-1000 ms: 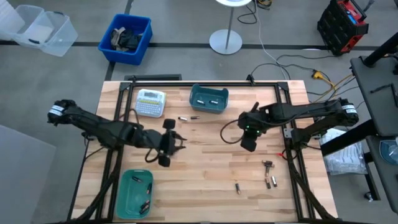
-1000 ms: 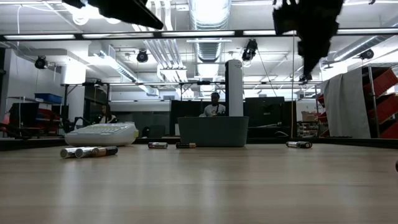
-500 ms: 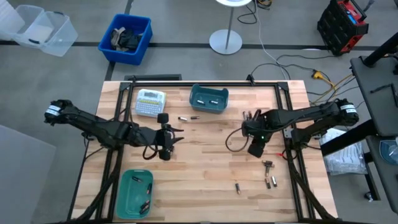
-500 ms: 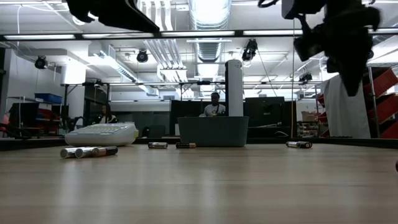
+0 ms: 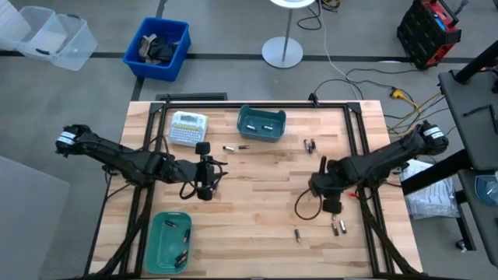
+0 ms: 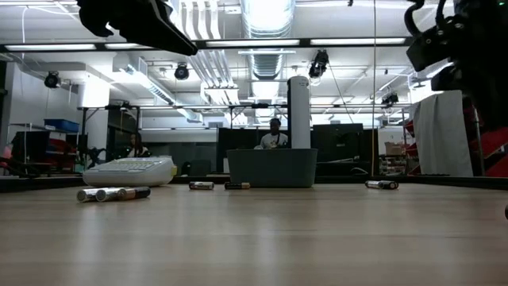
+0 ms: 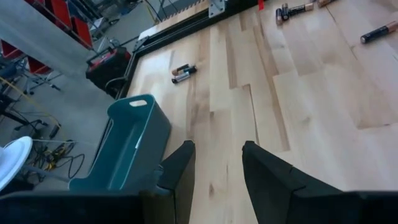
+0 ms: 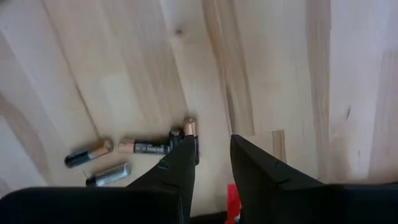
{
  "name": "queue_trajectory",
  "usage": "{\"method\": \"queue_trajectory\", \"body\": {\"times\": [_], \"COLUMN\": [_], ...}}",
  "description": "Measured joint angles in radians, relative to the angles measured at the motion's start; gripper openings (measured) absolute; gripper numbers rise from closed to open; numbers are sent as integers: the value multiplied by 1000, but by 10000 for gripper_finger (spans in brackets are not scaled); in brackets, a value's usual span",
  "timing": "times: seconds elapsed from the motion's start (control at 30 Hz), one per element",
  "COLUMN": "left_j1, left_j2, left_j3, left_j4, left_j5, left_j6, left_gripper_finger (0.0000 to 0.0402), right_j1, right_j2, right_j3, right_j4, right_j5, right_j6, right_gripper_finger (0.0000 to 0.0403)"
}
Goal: Sort batteries
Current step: Put the brown battery into the green bin
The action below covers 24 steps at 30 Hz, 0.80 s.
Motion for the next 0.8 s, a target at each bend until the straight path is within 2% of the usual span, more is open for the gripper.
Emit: {"method": "queue_trajectory", "body": {"times": [0.2,0.37,0.53,0.8], "left_j1": [0,0,0,0], "left_j2": [0,0,0,0], "left_j3": [0,0,0,0], "left_j4": [1,1,1,1], "left_j5": [0,0,0,0], "left_j6": [0,0,0,0], "left_gripper_finger": [115,115,115,115], "right_j1": [79,149,175,187], "right_j2": [0,1,1,1], "right_j3": [-48,-100,-132,-165], "right_j4": [87,123,129,163], "right_j5": [36,106,118,117], "right_j6": [15,53,136,175], "right_gripper_finger": [112,125,137,152]}}
